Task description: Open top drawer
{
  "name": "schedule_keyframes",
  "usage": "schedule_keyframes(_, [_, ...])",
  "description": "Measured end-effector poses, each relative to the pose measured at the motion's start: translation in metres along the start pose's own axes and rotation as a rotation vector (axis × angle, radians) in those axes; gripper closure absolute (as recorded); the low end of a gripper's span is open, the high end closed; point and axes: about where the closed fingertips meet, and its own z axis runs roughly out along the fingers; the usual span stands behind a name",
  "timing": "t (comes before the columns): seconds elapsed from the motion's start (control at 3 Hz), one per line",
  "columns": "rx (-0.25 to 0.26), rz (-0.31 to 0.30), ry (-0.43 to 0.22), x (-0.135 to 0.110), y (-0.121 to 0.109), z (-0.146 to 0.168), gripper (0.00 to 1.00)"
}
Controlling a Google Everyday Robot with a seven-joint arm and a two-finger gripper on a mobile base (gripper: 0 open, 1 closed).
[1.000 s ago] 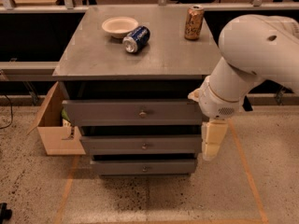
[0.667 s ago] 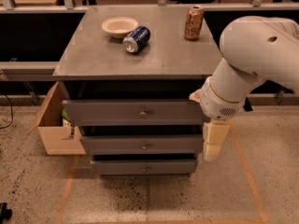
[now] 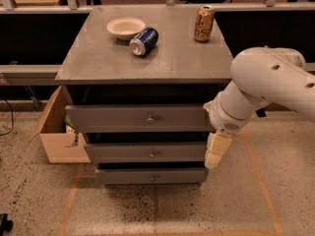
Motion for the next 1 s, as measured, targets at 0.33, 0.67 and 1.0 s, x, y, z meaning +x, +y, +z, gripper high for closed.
schedule_keyframes(0.33, [0.043, 0.022, -0.003, 0.004, -0.02, 0.019, 0.0])
schedule_keyframes(0.67, [0.058, -0.02, -0.009, -0.007, -0.044, 0.036, 0.0])
schedule_keyframes(1.0, [0.064, -0.058, -0.002, -0.016, -0.06, 0.047, 0.0])
